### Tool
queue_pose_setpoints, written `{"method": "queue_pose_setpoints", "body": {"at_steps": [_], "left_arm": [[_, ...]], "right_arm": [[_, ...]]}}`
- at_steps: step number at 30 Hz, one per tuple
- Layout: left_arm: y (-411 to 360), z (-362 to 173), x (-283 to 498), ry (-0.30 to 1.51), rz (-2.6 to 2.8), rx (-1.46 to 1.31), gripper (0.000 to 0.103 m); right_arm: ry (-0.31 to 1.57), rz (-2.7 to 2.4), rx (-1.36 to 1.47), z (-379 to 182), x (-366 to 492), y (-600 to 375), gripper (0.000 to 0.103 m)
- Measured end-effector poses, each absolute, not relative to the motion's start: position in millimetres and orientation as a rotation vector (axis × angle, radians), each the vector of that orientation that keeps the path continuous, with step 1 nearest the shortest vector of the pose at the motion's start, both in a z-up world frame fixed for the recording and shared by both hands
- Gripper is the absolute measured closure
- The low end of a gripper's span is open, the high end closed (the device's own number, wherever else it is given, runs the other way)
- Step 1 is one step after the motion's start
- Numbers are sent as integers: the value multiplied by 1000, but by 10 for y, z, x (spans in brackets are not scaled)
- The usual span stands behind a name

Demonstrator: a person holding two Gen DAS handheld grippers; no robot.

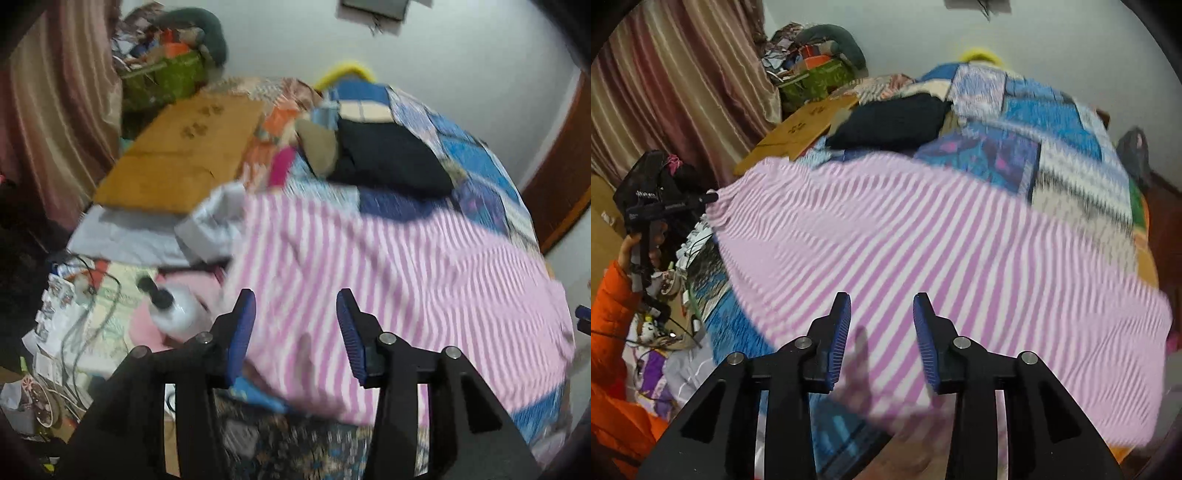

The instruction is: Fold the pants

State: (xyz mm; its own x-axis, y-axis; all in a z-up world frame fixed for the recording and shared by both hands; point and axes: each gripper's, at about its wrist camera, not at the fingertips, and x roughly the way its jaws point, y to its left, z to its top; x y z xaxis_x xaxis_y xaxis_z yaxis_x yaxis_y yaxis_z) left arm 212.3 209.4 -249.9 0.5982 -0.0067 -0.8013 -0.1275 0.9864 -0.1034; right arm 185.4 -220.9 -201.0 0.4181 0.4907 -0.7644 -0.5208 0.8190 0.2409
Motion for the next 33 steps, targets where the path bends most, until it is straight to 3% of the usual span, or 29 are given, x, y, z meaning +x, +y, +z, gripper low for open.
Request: {"method": "queue_pose_setpoints", "body": {"at_steps": [3,5,12,23,24,26,27,29,33], "left_arm": [[2229,-2417,2354,905,119,-182,49],[2335,-2420,2534,908,127,-212,48],[2552,-2749,3117,1013,113,-275,41],[2619,-3322,3463,1148,27,-326,43],[2606,-3328,3465,1144,20,-323,47],[2593,-3324,3460,1134,11,-332,52],[2587,-3314,3452,1123,18,-328,57],[2557,-3284,3435,1099,17,-309,66],[2433,-3118,3352,1034,76,-194,72]], "right_arm": [[880,662,-76,-1841,2120,-2047,61],[837,671,-100,-1753,2308,-1892,47],[845,759,-113,-1875,3139,-1237,41],[1130,838,-221,-2846,4106,-432,41],[1149,839,-239,-2927,4133,-404,42],[1186,865,-237,-3055,4151,-385,61],[1198,874,-227,-3081,4151,-386,64],[1195,903,-215,-3072,4110,-391,85],[1116,894,-240,-2949,4016,-407,94]]}}
